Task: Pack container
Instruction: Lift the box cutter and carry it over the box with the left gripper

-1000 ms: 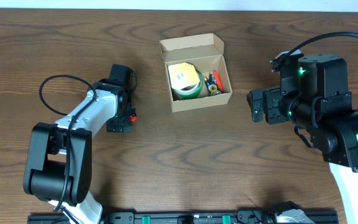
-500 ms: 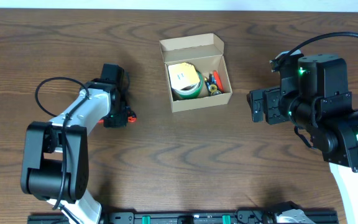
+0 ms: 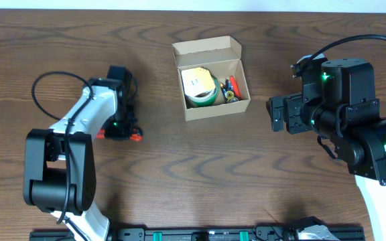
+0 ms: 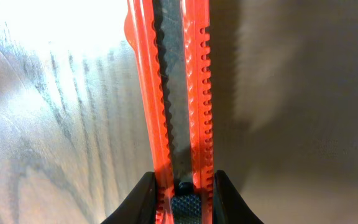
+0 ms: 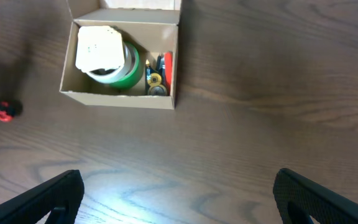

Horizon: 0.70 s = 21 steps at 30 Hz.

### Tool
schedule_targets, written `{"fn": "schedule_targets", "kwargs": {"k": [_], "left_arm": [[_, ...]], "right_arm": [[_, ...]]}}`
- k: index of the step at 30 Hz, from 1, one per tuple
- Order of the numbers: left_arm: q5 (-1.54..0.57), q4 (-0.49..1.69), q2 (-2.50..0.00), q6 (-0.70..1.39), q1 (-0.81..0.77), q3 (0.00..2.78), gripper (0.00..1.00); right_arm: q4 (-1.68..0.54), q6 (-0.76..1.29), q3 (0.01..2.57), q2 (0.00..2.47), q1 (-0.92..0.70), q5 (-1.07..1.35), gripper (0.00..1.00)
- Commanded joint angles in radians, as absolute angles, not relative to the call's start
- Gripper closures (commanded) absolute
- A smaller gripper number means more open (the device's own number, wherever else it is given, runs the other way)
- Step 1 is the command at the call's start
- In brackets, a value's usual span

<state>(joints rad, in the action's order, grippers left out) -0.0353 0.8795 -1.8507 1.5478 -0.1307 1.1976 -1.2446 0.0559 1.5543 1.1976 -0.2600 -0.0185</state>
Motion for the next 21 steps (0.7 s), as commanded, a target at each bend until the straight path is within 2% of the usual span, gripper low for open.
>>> {"fn": "schedule_targets", "kwargs": {"k": [1, 6, 9, 17, 21], "left_arm": [[0.033, 0.91, -1.829, 1.423, -0.128, 1.305, 0.95], [0.016, 0.888, -1.81, 1.321, -0.154, 1.405, 0.94], [-0.067, 0.824, -1.81, 1.316, -0.184, 1.451, 0.94], [-0.184, 0.577, -1.81, 1.457, -0.319, 1.473, 0.94], [-0.189, 0.533, -1.81, 1.49, -0.398, 1.485, 0.94]], "right_arm": [[-1.246, 0.044, 1.555, 1.198, -0.256, -0.026, 0.01], [-1.246, 0.044, 1.555, 1.198, -0.256, -0.026, 0.01], [-1.246, 0.044, 1.555, 1.198, -0.256, -0.026, 0.01], [-1.246, 0.044, 1.555, 1.198, -0.256, -0.026, 0.01], [-1.246, 0.044, 1.555, 1.198, -0.256, -0.026, 0.01]]}}
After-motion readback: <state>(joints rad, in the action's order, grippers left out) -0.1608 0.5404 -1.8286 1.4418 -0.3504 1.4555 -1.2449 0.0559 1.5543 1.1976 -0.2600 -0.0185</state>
